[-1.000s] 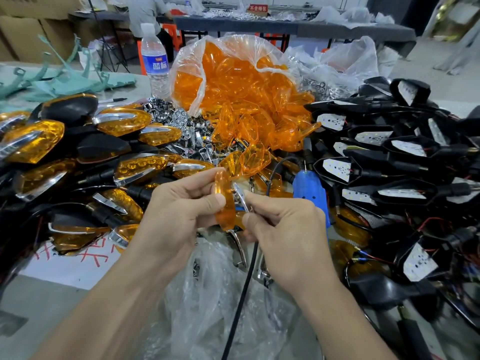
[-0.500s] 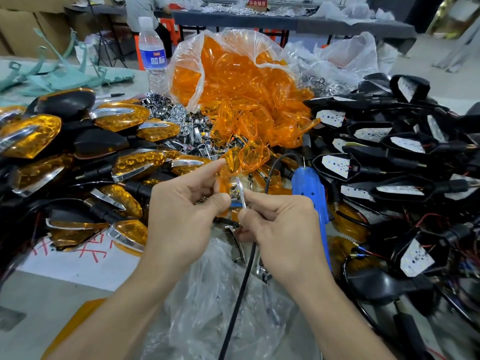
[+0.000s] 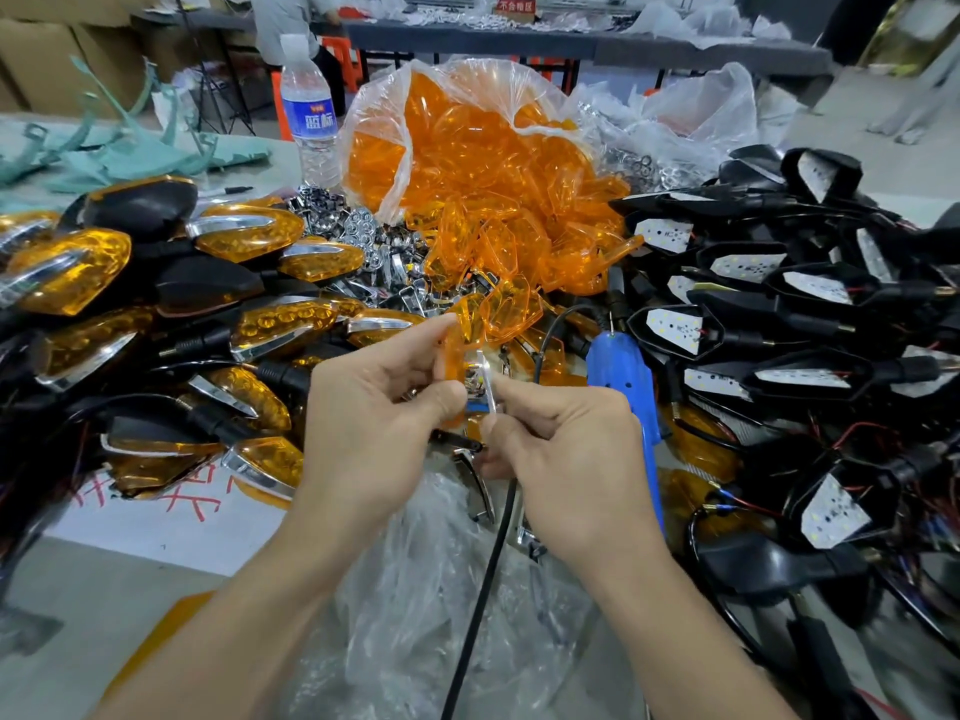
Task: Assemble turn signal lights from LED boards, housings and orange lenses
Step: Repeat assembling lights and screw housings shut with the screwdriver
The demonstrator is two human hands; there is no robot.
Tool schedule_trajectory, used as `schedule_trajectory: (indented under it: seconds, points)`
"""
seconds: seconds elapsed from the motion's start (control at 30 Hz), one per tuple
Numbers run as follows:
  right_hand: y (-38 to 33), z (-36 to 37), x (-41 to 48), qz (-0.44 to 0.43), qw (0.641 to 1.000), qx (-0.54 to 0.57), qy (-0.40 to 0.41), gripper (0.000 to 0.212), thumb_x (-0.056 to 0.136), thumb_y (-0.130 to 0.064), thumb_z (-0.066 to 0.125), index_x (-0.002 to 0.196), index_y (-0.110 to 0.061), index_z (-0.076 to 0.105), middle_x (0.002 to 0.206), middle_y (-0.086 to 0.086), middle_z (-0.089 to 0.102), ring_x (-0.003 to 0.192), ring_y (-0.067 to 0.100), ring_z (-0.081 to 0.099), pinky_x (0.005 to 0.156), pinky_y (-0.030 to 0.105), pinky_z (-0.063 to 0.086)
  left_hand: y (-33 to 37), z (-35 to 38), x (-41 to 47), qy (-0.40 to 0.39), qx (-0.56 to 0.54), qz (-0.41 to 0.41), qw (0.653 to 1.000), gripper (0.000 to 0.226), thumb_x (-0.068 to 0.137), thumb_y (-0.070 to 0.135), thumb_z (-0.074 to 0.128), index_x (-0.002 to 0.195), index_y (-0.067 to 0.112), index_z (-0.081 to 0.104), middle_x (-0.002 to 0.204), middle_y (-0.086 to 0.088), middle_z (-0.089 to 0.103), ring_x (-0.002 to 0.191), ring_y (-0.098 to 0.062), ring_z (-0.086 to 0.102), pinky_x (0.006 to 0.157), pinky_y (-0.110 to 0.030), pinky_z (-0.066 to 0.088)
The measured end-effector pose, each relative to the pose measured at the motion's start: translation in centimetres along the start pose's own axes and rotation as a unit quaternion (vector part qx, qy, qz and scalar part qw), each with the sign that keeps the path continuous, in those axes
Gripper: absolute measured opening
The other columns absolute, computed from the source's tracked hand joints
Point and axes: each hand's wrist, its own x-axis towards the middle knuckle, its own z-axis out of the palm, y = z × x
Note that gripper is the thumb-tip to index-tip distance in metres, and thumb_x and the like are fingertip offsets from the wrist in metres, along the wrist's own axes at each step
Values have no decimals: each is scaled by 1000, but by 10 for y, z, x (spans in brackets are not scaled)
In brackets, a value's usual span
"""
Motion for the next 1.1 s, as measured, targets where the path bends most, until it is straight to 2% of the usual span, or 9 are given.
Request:
schedule_trajectory:
  seconds: [0.1,0.17,0.27,0.33,0.43,0.6,0.77,0.93,1.1]
  points:
    - [1,-1,2,-4,1000,4,-16,53,97,0,62,98,-51,79,79,6,77,68,40,68,62,53,62,2,4,2,-33,3,17,999,57,80,-5,77,118,37,77,82,2,70,81,-15,67,79,-31,61]
    - [2,-5,3,-36,999,-16,-14,44,94,-1,65,105,-42,79,69,-12,74,57,12,65,61,29,60,5,5,3,-36,-15,-3,999,52,78,3,76,118,37,77,85,1,70,84,-15,68,79,-29,62]
    - [-3,-9,2,-59,998,-29,-7,46,89,-9,76,103,-53,75,77,-24,75,74,3,72,66,8,52,7,5,2,-29,-60,-47,997,51,87,-7,72,125,27,75,98,-20,70,87,-24,69,77,-34,64]
    - [-3,-9,2,-47,999,-23,8,56,88,-14,81,115,-62,67,78,-23,76,73,3,74,67,12,56,8,3,5,-53,-156,-116,979,45,85,-4,70,125,16,73,98,-22,72,86,-25,72,74,-34,64]
    - [-3,-13,4,-28,999,-25,11,60,88,-15,81,129,-53,62,76,-18,77,65,-2,67,68,20,57,10,-1,8,-87,-225,-171,955,52,77,10,67,129,12,69,98,-7,78,86,-19,75,73,-28,62]
    - [-1,-9,0,-31,998,-52,-3,54,88,-15,78,123,-55,66,78,-18,77,54,-3,57,57,11,48,6,-4,10,-124,-222,-185,949,50,82,9,65,131,17,71,103,-2,78,88,-14,75,77,-26,61]
    - [-2,-7,1,-67,991,-114,20,62,88,-21,79,126,-66,58,74,-38,69,71,5,69,68,5,50,5,-3,9,-107,-210,-184,954,42,90,2,62,129,17,71,116,-10,78,97,-21,75,87,-38,64]
    - [4,-9,2,-80,984,-158,31,59,88,-20,80,131,-57,63,76,-40,67,70,1,67,70,4,49,4,0,6,-72,-194,-179,962,33,93,-6,61,122,6,72,108,-13,80,93,-23,79,71,-28,62]
    - [6,-7,2,-63,977,-201,13,50,96,-22,73,140,-43,61,63,-21,65,55,9,53,66,22,52,2,4,0,-39,-163,-160,973,32,91,-10,65,117,6,74,104,-11,81,96,-25,79,73,-30,64]
